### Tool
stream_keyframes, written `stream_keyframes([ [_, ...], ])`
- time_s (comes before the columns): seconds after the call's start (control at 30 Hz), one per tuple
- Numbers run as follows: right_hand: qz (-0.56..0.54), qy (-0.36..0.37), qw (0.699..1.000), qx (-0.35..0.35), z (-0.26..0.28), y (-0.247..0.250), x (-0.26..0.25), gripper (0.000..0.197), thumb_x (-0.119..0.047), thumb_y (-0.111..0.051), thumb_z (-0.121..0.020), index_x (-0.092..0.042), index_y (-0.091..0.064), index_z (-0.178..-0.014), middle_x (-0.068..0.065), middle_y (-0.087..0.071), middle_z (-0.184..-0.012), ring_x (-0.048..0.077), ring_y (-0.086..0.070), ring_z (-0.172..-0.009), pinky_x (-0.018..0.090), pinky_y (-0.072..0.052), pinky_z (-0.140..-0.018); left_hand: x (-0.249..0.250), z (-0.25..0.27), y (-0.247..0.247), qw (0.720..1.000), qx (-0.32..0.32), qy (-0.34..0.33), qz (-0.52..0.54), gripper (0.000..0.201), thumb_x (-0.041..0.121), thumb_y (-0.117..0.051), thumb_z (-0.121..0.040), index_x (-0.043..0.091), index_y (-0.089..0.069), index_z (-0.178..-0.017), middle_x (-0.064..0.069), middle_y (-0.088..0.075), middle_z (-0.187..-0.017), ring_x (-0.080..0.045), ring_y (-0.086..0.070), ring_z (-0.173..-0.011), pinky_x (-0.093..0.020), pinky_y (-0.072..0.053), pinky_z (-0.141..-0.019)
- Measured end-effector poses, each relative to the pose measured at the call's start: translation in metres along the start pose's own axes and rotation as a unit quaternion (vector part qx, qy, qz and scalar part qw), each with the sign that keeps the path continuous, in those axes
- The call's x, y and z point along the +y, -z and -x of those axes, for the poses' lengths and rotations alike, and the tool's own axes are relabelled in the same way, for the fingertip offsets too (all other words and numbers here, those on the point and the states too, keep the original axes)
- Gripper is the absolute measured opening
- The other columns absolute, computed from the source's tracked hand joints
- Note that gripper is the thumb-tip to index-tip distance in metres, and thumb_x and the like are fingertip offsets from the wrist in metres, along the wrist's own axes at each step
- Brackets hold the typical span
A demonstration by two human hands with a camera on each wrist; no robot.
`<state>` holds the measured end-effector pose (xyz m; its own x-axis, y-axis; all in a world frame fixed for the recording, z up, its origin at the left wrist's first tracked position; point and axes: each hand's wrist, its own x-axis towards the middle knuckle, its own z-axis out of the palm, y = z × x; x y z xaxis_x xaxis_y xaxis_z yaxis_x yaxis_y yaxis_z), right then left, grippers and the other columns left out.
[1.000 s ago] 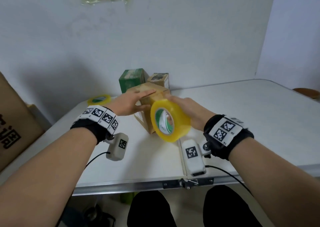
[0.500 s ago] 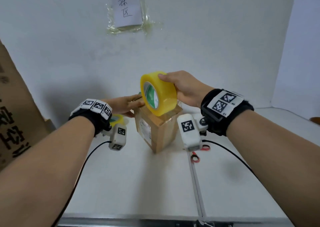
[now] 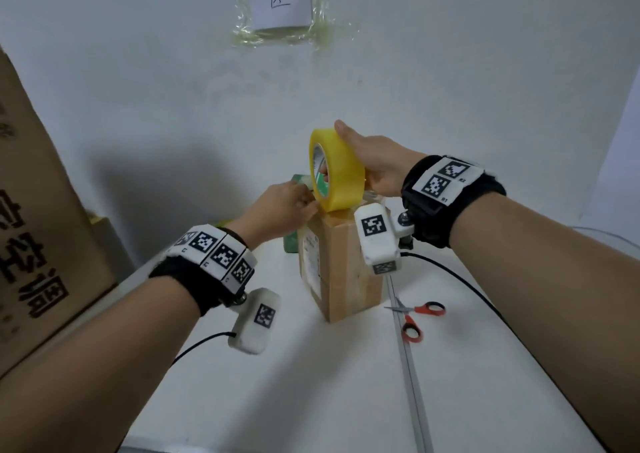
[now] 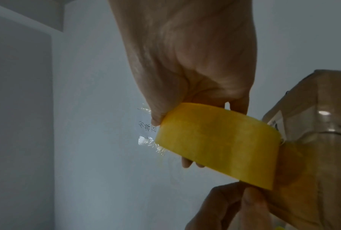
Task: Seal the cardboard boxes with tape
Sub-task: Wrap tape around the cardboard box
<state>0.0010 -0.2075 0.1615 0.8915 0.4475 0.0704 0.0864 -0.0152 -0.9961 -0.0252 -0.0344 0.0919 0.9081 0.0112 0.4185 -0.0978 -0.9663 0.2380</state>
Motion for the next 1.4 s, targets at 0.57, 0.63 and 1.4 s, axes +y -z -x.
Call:
stream_keyframes([
  [0.57,-0.008,0.040,0.997,0.063,0.023,0.005,-0.004,0.043,-0.040,-0.055,-0.098,-0.001,-0.061,-0.115,0.012,-0.071,-0.082,0.016,-0.067,-0.060,0.021,-0.056,-0.055,0.019,0.011,-0.001,0.985,-0.113,-0.030,-0.125,0.067,0.064,-0.057,-0.084,0.007,-0.053,-0.121,0.012,-0.040,-0.069,-0.010,-0.045,-0.064,-0.024,-0.032,-0.063],
  [0.63,-0.012,0.031,0.998,0.057,0.031,0.007,-0.006,0.044,-0.037,-0.053,-0.100,0.001,-0.058,-0.120,0.010,-0.071,-0.071,0.015,-0.067,-0.051,0.020,-0.054,-0.048,0.022,0.008,0.000,0.987,-0.115,-0.020,-0.114,0.064,0.064,-0.058,-0.084,0.011,-0.055,-0.119,0.012,-0.042,-0.071,-0.009,-0.045,-0.066,-0.025,-0.033,-0.066],
  [1.4,-0.017,-0.069,0.996,0.055,0.083,0.001,0.126,0.048,-0.043,-0.043,-0.102,-0.002,-0.067,-0.093,0.012,-0.073,-0.078,0.028,-0.068,-0.083,0.049,-0.052,-0.097,0.026,0.000,0.001,0.982,-0.139,-0.003,-0.131,0.077,0.068,-0.061,-0.079,0.013,-0.047,-0.132,-0.003,-0.059,-0.106,-0.018,-0.051,-0.087,-0.029,-0.038,-0.072],
])
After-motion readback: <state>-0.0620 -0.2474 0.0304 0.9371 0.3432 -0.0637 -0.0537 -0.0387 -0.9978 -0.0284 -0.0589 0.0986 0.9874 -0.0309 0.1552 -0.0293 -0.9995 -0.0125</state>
